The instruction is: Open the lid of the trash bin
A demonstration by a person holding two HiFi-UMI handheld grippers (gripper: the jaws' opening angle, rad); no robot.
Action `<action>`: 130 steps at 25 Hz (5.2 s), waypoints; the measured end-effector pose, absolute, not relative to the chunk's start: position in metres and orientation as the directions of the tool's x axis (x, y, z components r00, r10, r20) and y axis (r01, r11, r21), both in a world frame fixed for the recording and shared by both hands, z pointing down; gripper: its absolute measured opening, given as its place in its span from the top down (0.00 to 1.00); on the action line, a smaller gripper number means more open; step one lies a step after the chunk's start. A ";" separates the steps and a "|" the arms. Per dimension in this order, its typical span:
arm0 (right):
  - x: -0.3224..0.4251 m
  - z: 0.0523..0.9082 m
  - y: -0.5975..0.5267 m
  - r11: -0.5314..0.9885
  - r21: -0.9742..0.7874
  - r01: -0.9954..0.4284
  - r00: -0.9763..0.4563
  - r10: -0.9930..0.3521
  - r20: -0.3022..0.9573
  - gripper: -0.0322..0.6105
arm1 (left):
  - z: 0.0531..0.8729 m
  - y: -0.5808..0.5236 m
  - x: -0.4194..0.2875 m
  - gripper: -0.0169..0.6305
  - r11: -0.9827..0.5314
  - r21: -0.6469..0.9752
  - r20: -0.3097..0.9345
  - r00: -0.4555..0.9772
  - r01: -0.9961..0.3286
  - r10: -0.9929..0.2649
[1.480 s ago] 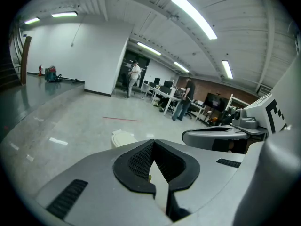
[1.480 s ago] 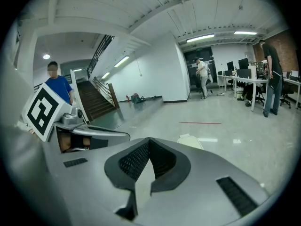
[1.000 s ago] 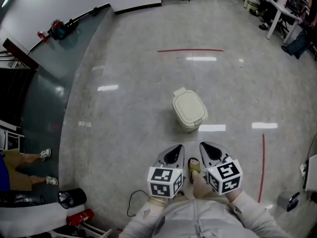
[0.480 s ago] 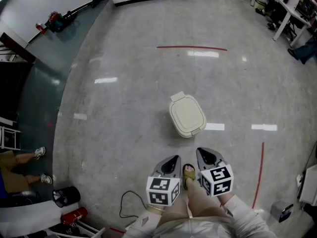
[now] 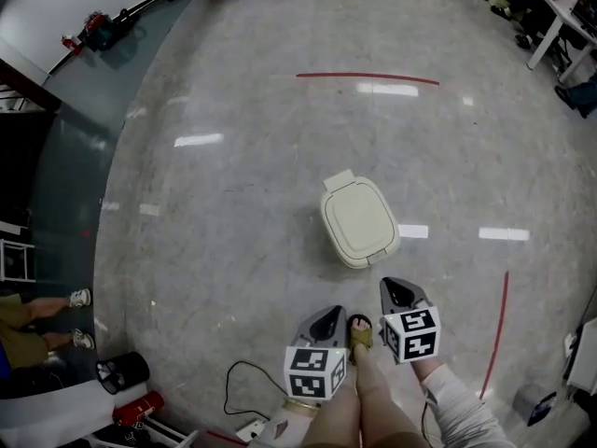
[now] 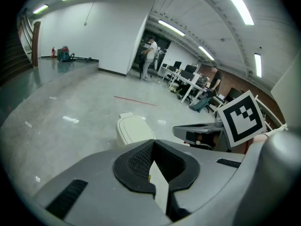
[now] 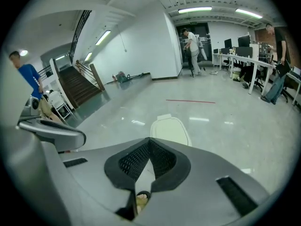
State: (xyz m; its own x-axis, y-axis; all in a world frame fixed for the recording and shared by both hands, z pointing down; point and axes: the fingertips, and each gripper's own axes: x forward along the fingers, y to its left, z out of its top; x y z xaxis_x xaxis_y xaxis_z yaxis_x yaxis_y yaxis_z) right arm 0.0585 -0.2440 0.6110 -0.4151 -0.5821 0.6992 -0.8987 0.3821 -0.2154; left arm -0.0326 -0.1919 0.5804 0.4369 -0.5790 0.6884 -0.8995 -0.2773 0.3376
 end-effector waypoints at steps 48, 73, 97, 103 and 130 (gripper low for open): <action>0.063 0.862 -0.286 0.304 -0.091 -0.948 -0.234 -0.478 0.846 0.95 | 0.761 -0.211 -0.025 0.97 -0.250 0.393 0.740 0.465 -0.885 -0.486; 0.067 0.838 -0.275 0.243 -0.106 -0.964 -0.213 -0.472 0.855 0.95 | 0.739 -0.211 -0.025 0.97 -0.270 0.383 0.732 0.469 -0.883 -0.495; 0.050 0.626 -0.229 0.306 -0.215 -0.927 -0.362 -0.587 0.724 0.95 | 0.600 -0.198 -0.018 0.97 -0.352 0.343 0.684 0.489 -0.871 -0.541; 0.050 0.553 -0.214 0.320 -0.196 -0.927 -0.361 -0.618 0.698 0.95 | 0.549 -0.188 -0.024 0.97 -0.381 0.334 0.679 0.501 -0.862 -0.537; 0.029 0.379 -0.185 0.493 -0.134 -0.860 -0.491 -0.728 0.478 0.95 | 0.400 -0.189 -0.020 0.97 -0.475 0.311 0.555 0.563 -0.823 -0.612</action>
